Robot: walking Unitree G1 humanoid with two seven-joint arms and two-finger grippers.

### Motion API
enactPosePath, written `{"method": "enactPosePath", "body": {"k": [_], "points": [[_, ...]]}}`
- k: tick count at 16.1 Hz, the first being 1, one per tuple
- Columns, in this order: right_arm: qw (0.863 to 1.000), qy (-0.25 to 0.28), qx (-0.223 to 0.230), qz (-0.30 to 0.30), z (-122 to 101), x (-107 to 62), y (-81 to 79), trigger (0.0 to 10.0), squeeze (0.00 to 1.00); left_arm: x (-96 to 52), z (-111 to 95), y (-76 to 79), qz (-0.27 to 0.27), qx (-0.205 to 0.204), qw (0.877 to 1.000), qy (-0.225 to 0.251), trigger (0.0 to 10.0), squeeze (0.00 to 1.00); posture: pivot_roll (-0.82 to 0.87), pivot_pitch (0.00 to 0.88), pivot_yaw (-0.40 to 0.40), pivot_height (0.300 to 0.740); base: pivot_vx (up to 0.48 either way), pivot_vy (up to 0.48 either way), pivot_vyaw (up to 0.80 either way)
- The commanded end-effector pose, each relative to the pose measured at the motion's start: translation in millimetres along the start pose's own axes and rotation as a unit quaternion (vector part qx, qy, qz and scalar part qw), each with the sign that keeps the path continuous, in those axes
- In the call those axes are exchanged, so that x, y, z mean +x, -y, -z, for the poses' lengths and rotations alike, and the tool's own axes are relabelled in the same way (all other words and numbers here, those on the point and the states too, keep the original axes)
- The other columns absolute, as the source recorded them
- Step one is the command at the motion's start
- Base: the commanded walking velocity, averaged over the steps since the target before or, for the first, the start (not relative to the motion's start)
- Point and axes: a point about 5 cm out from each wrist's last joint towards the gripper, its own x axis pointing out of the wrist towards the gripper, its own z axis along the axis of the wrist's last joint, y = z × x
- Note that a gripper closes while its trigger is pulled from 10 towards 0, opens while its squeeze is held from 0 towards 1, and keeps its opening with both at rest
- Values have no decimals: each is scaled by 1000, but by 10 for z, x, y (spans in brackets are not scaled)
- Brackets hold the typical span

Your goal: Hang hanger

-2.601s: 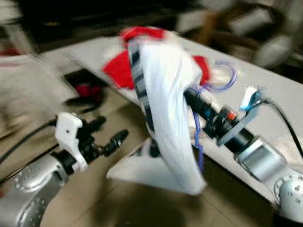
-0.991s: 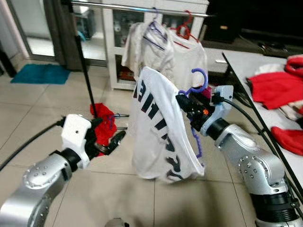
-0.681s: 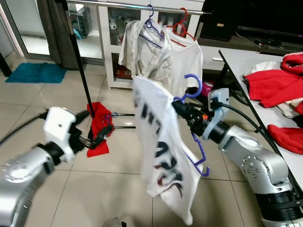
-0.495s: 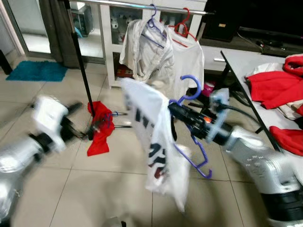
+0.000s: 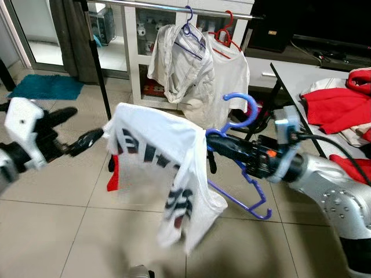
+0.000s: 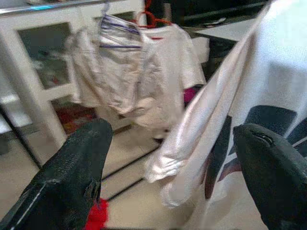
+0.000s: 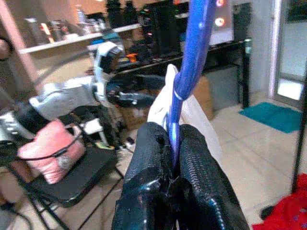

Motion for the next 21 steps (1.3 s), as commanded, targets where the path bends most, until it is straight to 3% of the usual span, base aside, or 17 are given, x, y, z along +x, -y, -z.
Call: {"method": "enactPosePath", "body": {"k": [1,2,3,4,5,11,21], "points": [[999,11,-14,-36,-104,-19,-86,10000,0,21,-14,49,68,-21,997,-1,10000,0,22,0,-85,740,0,0,0],[999,10,-14,-41,-107,-17,-92,10000,0,22,-7,65,86,-26,996,-4,10000,0,21,0,-86,740,0,0,0],[999,6,-16,-49,-114,-8,-100,10000,0,7,16,110,142,-40,989,-13,9098,0,21,0,-86,740,0,0,0],[999,5,-16,-51,-116,-7,-101,10000,0,8,17,114,150,-41,988,-12,9098,0,21,0,-86,740,0,0,0],[998,4,-17,-56,-121,-2,-107,10000,0,9,11,106,168,-45,985,-7,0,0,21,0,-86,740,0,0,0],[998,0,-17,-67,-135,-25,-133,10000,0,30,-28,112,233,-64,970,-2,0,0,9,0,-78,740,0,0,0],[998,3,-18,-66,-139,-25,-131,10000,0,60,-46,78,240,-69,968,10,0,0,8,3,-68,740,0,0,0]]}}
